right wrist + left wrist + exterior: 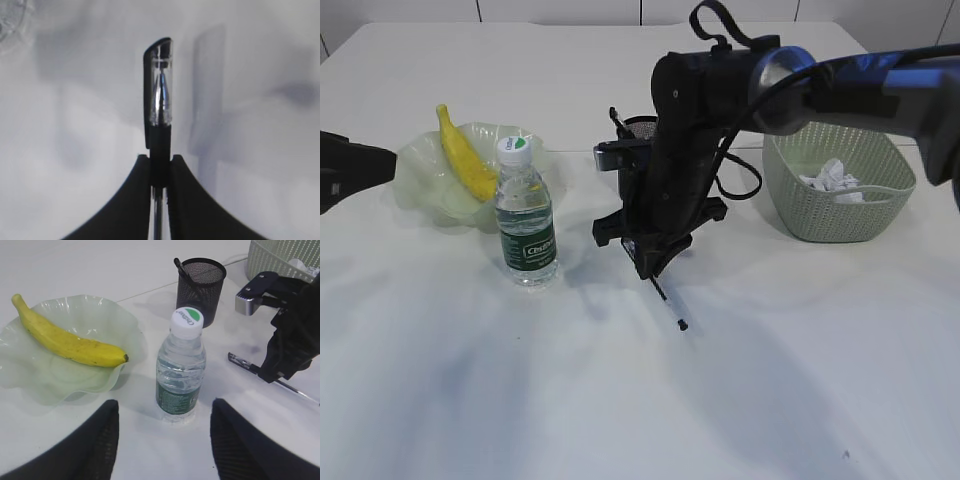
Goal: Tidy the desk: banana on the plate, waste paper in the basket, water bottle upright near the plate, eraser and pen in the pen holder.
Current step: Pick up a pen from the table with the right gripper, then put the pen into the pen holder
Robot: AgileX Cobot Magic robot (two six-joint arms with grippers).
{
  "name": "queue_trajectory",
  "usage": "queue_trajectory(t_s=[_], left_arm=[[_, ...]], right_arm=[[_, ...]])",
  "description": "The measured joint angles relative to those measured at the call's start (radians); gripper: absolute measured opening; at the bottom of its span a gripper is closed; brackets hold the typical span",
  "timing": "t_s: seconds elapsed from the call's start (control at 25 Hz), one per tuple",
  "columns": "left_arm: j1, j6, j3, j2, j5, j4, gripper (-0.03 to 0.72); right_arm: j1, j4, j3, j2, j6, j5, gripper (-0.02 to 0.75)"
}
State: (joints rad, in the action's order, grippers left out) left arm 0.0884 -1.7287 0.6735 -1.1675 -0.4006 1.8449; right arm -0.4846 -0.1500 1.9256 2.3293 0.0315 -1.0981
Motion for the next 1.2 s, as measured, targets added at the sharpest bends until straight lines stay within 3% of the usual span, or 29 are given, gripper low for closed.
queue_trajectory(t_s=[0.28, 0.52, 0.84, 1.2], left_arm=[[0.0, 0.0, 0.0, 0.0, -0.002, 0.0, 0.406], [0.0, 0.0, 0.0, 0.0, -0.027, 0.0, 0.406], [0.0, 0.0, 0.0, 0.0, -0.03, 0.0, 0.406], [0.0, 0.0, 0.0, 0.0, -0.032, 0.0, 0.406]], right_arm=[[0.031, 0.0, -0.022, -0.101, -0.042, -0.053, 0.043], [0.057, 0.0, -0.178, -0.226, -0.085, -0.038, 0.043], [0.062, 0.004, -0.465, -0.464, -0.136, 0.154, 0.042], [0.081, 0.002, -0.497, -0.512, -0.19, 0.422, 0.042]])
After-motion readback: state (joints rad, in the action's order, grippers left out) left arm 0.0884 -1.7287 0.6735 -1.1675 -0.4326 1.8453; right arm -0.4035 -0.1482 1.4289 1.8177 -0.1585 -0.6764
